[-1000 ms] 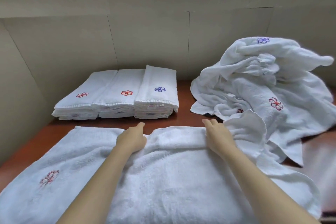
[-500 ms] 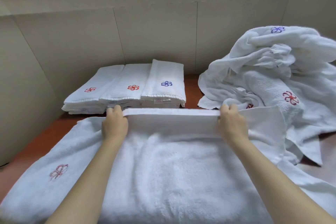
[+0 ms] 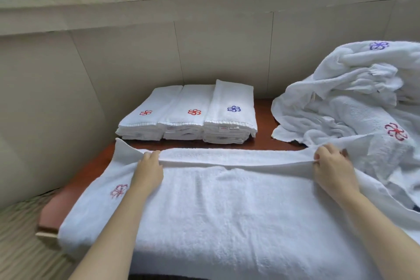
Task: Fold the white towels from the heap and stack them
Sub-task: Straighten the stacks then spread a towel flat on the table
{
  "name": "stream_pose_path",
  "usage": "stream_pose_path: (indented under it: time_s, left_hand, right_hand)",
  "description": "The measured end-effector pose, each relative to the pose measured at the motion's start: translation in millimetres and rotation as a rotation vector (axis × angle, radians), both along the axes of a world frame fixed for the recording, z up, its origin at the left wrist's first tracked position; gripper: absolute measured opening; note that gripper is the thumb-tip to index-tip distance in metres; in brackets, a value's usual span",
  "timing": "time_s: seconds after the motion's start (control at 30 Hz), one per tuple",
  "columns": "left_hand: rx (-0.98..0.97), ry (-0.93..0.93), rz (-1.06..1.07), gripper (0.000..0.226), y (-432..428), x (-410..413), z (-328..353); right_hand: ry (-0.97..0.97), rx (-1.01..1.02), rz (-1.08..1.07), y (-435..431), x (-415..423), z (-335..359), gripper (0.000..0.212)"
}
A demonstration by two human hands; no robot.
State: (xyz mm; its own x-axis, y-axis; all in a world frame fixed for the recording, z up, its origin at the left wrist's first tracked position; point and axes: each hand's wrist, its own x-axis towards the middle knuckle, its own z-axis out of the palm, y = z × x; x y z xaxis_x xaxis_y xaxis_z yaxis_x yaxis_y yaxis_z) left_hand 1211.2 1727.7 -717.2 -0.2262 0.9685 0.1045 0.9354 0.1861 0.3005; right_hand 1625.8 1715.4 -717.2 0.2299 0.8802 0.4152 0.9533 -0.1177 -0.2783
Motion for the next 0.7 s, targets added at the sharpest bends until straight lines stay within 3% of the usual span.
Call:
stream_pose_path:
  time_s: [0.13,0.23,0.33,0.53,0.7]
  left_hand:
    - [0.156,0.075,0.039,0.03,-9.9,-5.6,7.0]
    - [0.228,0.123,0.096,0.028,-20.5,-8.2,12.7]
    - [0.235,0.224,0.188,0.026,-32.9,-9.5,18.3]
    - [0.042,0.456,0.264,0.024,-59.1,-13.8,21.6]
    - [-0.107,0.383,0.301,0.033,-86.2,-17.2,10.3]
  right_hand:
    - [0.052,0.299,-0.008,-7.5,-16.4,15.5,0.008]
    - [0.059,0.323,-0.005,-13.0,-22.6,26.6,0.009]
    - [0.083,0.212,-0.036,-16.7,-21.0,34.6,0.011]
    - [0.078,-0.115,-0.168,-33.1,-14.4,42.4,0.022]
    - [0.041,-0.5,-0.302,-53.5,-18.5,39.0,0.031]
